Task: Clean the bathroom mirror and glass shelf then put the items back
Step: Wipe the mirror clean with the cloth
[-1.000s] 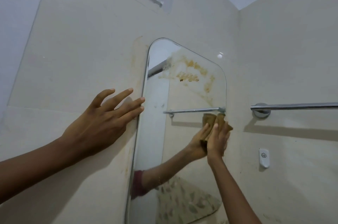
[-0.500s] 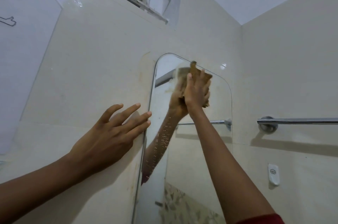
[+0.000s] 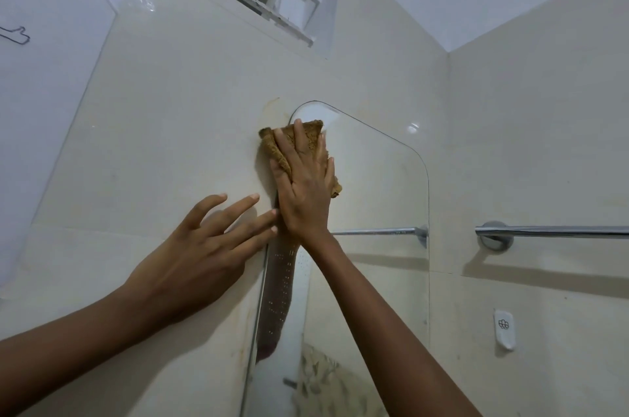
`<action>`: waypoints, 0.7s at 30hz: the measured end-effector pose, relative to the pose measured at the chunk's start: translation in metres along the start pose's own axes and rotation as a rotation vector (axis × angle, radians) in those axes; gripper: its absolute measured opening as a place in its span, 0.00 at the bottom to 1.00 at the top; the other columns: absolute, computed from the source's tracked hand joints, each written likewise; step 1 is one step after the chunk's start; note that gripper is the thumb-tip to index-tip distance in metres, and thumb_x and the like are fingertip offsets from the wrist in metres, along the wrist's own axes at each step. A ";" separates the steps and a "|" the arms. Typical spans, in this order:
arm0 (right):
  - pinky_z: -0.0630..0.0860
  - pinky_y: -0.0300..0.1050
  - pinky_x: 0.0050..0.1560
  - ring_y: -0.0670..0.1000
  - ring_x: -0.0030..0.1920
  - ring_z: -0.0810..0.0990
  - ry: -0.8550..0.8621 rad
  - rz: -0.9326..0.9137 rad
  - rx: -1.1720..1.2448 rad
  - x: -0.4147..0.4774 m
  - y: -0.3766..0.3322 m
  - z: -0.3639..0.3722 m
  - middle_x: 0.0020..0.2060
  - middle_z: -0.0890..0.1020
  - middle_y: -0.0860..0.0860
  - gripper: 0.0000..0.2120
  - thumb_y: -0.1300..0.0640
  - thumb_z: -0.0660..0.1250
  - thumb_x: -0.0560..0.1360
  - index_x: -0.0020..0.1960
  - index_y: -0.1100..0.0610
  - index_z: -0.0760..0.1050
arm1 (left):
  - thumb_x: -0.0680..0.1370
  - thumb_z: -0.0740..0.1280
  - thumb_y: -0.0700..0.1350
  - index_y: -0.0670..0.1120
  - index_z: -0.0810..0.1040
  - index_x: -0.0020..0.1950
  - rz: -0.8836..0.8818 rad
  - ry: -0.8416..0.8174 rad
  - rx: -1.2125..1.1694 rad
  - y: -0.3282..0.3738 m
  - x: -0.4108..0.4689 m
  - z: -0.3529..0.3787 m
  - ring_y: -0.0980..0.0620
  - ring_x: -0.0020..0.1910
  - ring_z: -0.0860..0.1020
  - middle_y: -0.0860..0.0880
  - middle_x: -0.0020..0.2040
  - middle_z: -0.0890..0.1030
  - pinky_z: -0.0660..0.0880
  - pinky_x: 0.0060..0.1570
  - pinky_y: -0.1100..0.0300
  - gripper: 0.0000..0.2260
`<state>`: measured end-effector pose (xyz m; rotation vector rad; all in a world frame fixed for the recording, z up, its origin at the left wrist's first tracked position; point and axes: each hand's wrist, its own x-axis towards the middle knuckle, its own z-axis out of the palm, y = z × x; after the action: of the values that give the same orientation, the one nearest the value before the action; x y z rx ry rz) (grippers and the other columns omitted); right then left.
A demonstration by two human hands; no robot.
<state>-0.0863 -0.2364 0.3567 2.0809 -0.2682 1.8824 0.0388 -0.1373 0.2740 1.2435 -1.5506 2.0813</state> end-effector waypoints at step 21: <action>0.60 0.63 0.69 0.61 0.65 0.70 0.331 0.665 -0.031 0.040 0.161 -0.073 0.67 0.69 0.59 0.20 0.50 0.52 0.80 0.70 0.52 0.63 | 0.77 0.49 0.41 0.48 0.75 0.66 -0.032 -0.077 -0.048 0.003 0.006 -0.004 0.43 0.68 0.72 0.48 0.69 0.73 0.61 0.65 0.45 0.22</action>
<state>-0.2058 -0.3574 0.4200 1.7365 -0.9923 2.5207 0.0310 -0.1372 0.2763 1.3371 -1.5929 1.9869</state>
